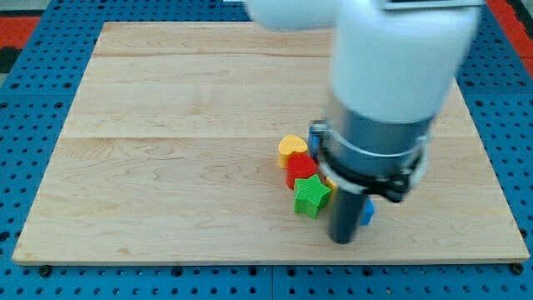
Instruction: Place blue cube below green circle
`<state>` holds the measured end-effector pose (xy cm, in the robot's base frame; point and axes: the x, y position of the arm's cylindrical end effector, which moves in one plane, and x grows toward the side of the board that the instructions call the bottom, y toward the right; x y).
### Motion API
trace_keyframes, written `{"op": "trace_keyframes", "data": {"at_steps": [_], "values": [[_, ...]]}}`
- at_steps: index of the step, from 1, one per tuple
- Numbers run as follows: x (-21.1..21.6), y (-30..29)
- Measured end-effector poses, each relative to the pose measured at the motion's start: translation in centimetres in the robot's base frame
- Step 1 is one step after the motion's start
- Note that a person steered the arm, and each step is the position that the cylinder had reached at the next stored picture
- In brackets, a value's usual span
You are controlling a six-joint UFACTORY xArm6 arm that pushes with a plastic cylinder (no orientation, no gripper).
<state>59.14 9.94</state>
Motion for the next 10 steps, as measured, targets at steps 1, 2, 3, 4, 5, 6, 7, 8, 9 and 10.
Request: {"op": "trace_keyframes", "data": {"at_steps": [1,2,3,4,5,6,7,8,9,10], "values": [[0.0,4.1],[0.0,7.0],[-0.6,7.8],[1.4,7.4],[2.4,5.0],[0.1,2.6],[-1.2,2.4],[-2.3,2.4],[-3.7,2.4],[-4.6,2.4]]}}
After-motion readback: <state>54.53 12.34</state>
